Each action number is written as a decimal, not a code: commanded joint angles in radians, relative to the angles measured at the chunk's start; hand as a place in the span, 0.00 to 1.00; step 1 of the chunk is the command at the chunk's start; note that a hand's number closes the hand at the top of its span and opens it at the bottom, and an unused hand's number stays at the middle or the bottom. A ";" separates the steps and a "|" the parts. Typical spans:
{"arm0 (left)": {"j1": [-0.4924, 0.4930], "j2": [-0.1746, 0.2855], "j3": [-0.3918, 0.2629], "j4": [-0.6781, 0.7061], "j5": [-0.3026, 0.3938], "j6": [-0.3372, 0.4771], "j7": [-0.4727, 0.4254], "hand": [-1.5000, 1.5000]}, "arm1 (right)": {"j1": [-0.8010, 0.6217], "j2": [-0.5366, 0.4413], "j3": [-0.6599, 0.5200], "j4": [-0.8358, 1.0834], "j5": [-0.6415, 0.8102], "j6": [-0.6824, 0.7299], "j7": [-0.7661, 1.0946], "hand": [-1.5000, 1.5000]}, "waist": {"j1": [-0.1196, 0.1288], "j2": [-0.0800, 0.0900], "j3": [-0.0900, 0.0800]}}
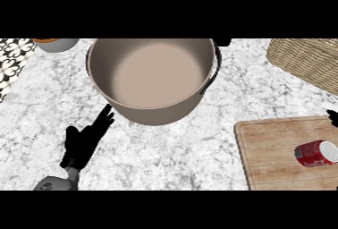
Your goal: Pick the can from the cutting board and place it in the pot
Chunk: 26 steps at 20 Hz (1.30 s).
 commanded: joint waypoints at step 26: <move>-0.032 -0.059 0.082 0.001 -0.057 -0.059 0.055 0.50 | -0.222 0.229 0.043 0.555 0.174 0.132 -0.419 1.00 | 0.005 0.006 -0.001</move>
